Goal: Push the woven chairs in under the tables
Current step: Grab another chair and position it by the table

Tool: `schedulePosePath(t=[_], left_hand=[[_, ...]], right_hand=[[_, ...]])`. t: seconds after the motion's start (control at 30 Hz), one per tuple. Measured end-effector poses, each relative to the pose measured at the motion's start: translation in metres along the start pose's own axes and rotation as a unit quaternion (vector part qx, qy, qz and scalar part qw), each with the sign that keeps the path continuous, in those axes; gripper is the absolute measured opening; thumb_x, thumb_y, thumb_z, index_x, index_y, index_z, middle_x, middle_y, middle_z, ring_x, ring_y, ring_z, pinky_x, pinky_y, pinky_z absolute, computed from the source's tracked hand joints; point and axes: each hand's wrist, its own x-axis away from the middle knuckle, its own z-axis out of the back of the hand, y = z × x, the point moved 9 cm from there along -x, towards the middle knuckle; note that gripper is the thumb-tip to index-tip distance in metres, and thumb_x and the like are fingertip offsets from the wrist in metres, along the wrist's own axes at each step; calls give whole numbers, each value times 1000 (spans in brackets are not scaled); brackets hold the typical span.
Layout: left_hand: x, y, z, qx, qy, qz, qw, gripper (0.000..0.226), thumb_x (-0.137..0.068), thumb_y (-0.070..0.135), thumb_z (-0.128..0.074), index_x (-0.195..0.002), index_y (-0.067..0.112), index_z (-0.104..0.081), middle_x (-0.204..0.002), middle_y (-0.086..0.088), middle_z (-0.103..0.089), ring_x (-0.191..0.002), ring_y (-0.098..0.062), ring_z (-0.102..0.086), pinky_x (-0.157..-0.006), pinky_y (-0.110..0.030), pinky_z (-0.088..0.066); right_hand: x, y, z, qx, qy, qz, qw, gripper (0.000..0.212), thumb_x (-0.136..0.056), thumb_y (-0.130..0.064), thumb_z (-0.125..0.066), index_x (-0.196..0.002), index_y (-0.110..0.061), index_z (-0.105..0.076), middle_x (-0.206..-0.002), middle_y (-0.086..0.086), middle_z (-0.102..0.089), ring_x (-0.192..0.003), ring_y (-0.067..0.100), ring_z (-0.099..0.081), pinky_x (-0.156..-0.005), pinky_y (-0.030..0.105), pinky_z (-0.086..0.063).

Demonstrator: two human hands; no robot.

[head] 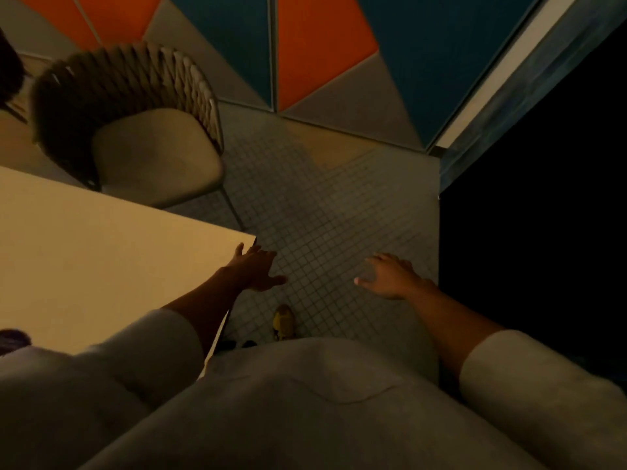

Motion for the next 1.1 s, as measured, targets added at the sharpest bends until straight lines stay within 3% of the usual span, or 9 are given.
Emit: schedulePosePath(t=[0.13, 0.23, 0.5, 0.73, 0.9, 1.1], left_hand=[[-50, -12, 45, -17, -11, -11, 1000, 100, -89, 84, -35, -162, 18, -21, -167, -6, -25, -156, -27, -15, -123, -62, -2], [-106, -27, 103, -46, 18, -16, 999, 99, -88, 85, -34, -160, 17, -25, -164, -7, -32, -153, -29, -23, -121, -63, -12], [-191, -39, 180, -36, 17, -24, 999, 96, -90, 84, -32, -160, 19, -26, -163, -7, -35, -149, -30, -31, -121, -58, -19], [-269, -101, 203, 24, -13, 74, 997, 99, -86, 87, -34, -159, 20, -29, -161, -5, -39, -148, -29, -34, -120, -60, -22], [-305, -131, 238, 98, -25, 176, 979, 94, -87, 85, -37, -157, 22, -32, -157, -7, -45, -144, -31, -41, -119, -52, -29], [-351, -134, 282, 211, 5, 211, 954, 93, -90, 79, -43, -159, 19, -27, -161, -12, -38, -144, -34, -41, -116, -50, -36]], right_hand=[[-44, 35, 65, -13, 17, -34, 999, 109, -79, -93, -45, -160, -20, -33, -167, 5, -30, -150, 28, -33, -120, 51, -31], [-90, 54, 119, -33, 73, -60, 995, 97, -86, -83, -50, -155, -16, -39, -162, 9, -38, -144, 31, -43, -115, 49, -39], [-184, 54, 132, -28, -6, -43, 999, 106, -82, -87, -42, -163, -22, -23, -171, 4, -21, -154, 28, -27, -122, 55, -27], [-306, 79, 220, 10, -16, -7, 1000, 93, -92, -76, -49, -162, -19, -28, -169, 7, -25, -152, 31, -29, -121, 55, -28], [-402, 87, 308, 34, -24, 51, 998, 92, -89, -79, -48, -161, -23, -31, -169, 4, -27, -152, 28, -31, -120, 53, -32], [-488, 60, 373, 37, -48, 110, 992, 93, -86, -78, -53, -159, -25, -34, -163, 8, -38, -144, 34, -44, -116, 50, -41]])
